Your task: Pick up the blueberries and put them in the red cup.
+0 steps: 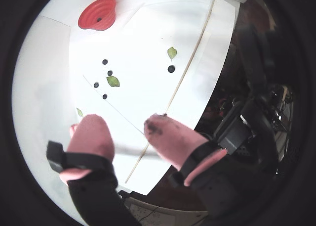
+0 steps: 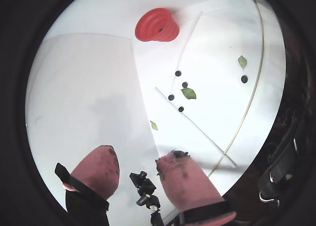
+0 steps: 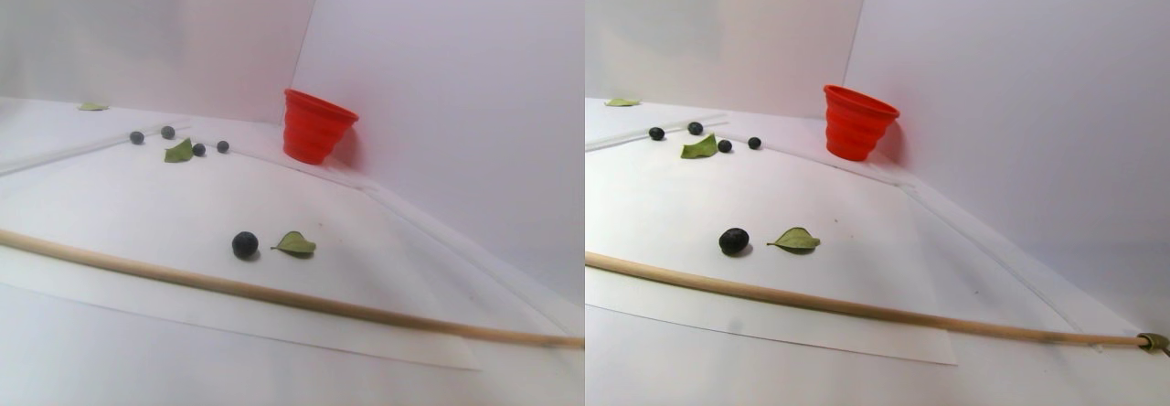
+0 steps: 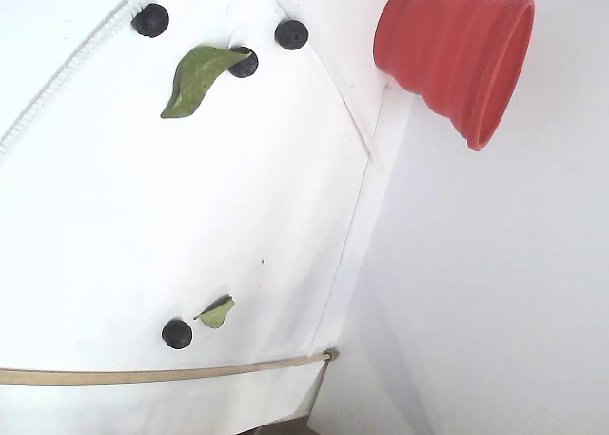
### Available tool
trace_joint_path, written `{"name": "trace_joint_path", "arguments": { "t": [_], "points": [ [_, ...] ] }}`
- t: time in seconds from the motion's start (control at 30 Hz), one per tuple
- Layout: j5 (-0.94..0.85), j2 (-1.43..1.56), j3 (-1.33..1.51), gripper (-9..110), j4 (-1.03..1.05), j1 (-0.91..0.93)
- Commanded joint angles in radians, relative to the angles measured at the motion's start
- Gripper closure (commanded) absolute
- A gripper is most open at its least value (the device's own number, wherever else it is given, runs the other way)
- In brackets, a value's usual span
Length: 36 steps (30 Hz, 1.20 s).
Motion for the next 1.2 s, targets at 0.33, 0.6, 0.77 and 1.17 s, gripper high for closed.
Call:
{"name": "trace_joint_path", "arguments": {
  "t": [0.33, 0.6, 0.77, 1.17],
  "points": [
    [-0.252, -0.095, -0.04, 85, -0.028, 0.028],
    [-0.425, -0.114, 0.034, 84, -0.037, 0.041],
    [-0.529, -0.141, 0.08, 84, -0.063, 0.067],
    [-0.756, -0.235, 0.178, 84, -0.15, 0.123]
  ]
}}
